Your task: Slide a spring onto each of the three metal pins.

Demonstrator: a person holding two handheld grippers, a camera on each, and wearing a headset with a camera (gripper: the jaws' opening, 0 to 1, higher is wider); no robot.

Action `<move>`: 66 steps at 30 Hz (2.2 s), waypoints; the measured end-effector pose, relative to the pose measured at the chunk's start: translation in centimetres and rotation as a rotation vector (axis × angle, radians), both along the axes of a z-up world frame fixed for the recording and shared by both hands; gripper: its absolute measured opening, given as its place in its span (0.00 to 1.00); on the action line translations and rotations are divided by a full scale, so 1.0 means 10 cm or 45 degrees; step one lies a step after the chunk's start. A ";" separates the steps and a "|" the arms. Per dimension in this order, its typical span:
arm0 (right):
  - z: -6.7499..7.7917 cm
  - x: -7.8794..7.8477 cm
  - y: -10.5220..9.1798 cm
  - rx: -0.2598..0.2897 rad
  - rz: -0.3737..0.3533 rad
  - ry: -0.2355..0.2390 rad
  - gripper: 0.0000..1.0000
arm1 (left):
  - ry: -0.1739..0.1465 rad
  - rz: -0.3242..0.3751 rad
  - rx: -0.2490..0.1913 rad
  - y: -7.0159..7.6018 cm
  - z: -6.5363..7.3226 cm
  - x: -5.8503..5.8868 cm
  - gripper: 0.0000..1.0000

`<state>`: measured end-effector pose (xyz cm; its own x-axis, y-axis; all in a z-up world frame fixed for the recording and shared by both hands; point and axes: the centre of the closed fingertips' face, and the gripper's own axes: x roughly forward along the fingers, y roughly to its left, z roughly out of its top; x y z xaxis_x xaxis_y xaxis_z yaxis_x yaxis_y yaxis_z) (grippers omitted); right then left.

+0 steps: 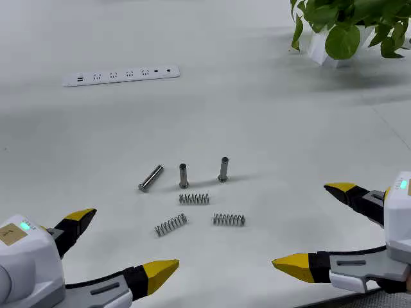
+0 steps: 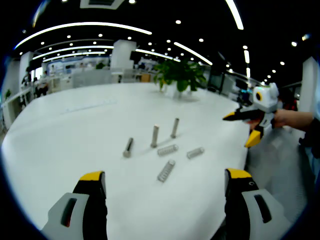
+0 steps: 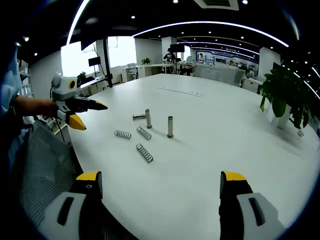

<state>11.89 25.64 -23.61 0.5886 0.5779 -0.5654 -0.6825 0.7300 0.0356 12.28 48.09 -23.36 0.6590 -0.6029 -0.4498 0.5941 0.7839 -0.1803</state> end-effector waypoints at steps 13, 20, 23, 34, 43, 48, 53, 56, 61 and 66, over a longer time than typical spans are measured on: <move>-0.03 -0.03 -0.02 -0.041 0.007 0.018 0.99 | 0.008 -0.007 -0.011 -0.01 0.00 -0.01 1.00; -0.01 -0.01 0.00 -0.042 0.020 0.011 0.99 | 0.020 -0.004 0.000 0.01 -0.01 -0.03 1.00; 0.00 -0.01 0.02 -0.046 0.033 0.005 0.99 | 0.022 -0.006 0.003 0.01 -0.01 -0.03 1.00; -0.01 -0.01 0.06 -0.033 0.030 0.014 0.99 | 0.021 -0.007 0.015 0.01 0.00 0.01 1.00; -0.01 -0.02 0.09 -0.010 0.010 0.013 0.99 | 0.014 -0.001 0.031 0.03 0.00 0.08 1.00; -0.02 -0.01 0.11 -0.001 0.006 0.013 0.99 | 0.042 -0.008 0.055 0.06 -0.03 0.13 1.00; -0.02 0.00 0.14 0.008 0.005 0.006 0.99 | 0.079 -0.024 0.116 0.11 -0.06 0.19 0.95; -0.02 0.01 0.15 0.014 0.003 0.002 0.99 | 0.094 -0.024 0.125 0.11 -0.05 0.23 0.96; -0.01 0.01 0.15 0.017 0.004 0.000 0.99 | 0.113 -0.062 0.177 0.12 -0.05 0.34 0.94; -0.01 0.01 0.15 0.025 -0.002 0.001 0.99 | 0.112 -0.078 0.215 0.13 -0.03 0.47 0.93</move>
